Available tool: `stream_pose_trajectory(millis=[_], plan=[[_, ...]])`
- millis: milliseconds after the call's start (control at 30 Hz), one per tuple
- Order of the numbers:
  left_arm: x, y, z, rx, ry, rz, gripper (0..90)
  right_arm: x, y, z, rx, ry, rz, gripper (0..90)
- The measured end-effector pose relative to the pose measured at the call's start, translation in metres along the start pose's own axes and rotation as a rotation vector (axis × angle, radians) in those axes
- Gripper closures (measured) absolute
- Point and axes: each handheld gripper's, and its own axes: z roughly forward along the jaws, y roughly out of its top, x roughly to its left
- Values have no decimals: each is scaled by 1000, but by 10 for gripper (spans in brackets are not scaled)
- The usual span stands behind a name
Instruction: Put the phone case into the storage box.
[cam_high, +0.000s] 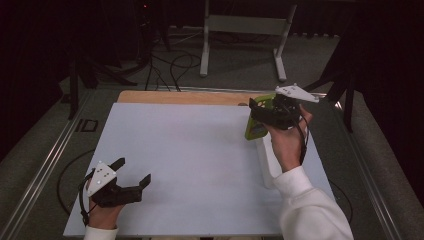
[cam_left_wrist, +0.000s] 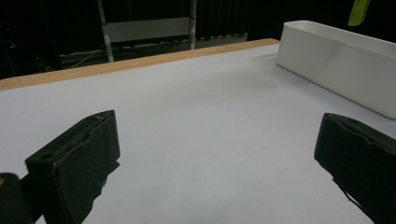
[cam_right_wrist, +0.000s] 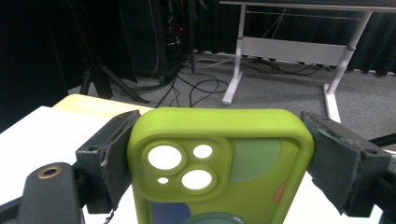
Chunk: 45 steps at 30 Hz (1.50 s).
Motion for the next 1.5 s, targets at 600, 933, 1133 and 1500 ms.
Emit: stream_pose_trajectory(millis=[600,933,1133,1500], plan=[[1,-1,0,1,0,-1,9,-17,8,6,3,-49,6,160],[1,-1,0,3,1,-3,9,-22,8,15,15,-70,5,160],[2,-1,-1,-2,5,-6,9,-27,10,18,16,-87,7,159],[1,-1,-1,-3,3,-4,9,-34,9,25,22,-121,-4,159]])
